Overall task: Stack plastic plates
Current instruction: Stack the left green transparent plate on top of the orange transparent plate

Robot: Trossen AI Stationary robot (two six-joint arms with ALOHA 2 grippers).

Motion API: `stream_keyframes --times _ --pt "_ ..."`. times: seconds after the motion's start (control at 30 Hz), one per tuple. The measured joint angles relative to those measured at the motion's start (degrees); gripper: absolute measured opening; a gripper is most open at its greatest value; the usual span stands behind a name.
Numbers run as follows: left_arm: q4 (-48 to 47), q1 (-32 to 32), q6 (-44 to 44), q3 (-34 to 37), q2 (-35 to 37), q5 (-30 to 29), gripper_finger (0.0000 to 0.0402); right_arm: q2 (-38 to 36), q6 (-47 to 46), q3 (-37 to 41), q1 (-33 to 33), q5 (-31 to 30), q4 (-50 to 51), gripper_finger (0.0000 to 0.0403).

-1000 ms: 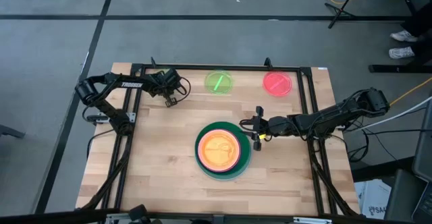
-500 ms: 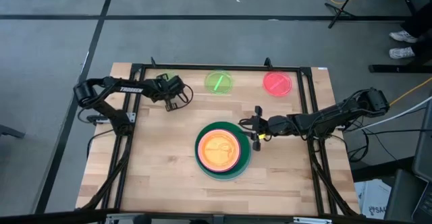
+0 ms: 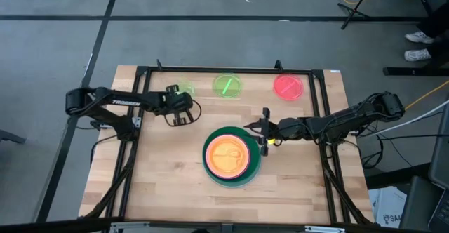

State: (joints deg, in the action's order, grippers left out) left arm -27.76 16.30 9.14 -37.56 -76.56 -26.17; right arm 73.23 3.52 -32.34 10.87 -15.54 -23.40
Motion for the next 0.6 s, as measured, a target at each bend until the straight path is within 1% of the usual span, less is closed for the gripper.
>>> stream_keyframes --times 0.27,0.47,0.6 --pt "0.14 -9.1 -3.12 -0.33 3.25 0.08 0.0 0.0 3.55 0.0 -0.02 -4.39 -0.02 0.0147" --pt "0.76 -16.96 -2.57 -4.54 3.29 0.28 0.0 0.0 8.64 0.0 -0.02 -4.97 -0.09 0.0147" --pt "3.22 -22.08 -2.18 -7.0 3.29 0.34 0.0 0.0 10.08 0.0 -0.02 -4.91 -0.13 0.0147"
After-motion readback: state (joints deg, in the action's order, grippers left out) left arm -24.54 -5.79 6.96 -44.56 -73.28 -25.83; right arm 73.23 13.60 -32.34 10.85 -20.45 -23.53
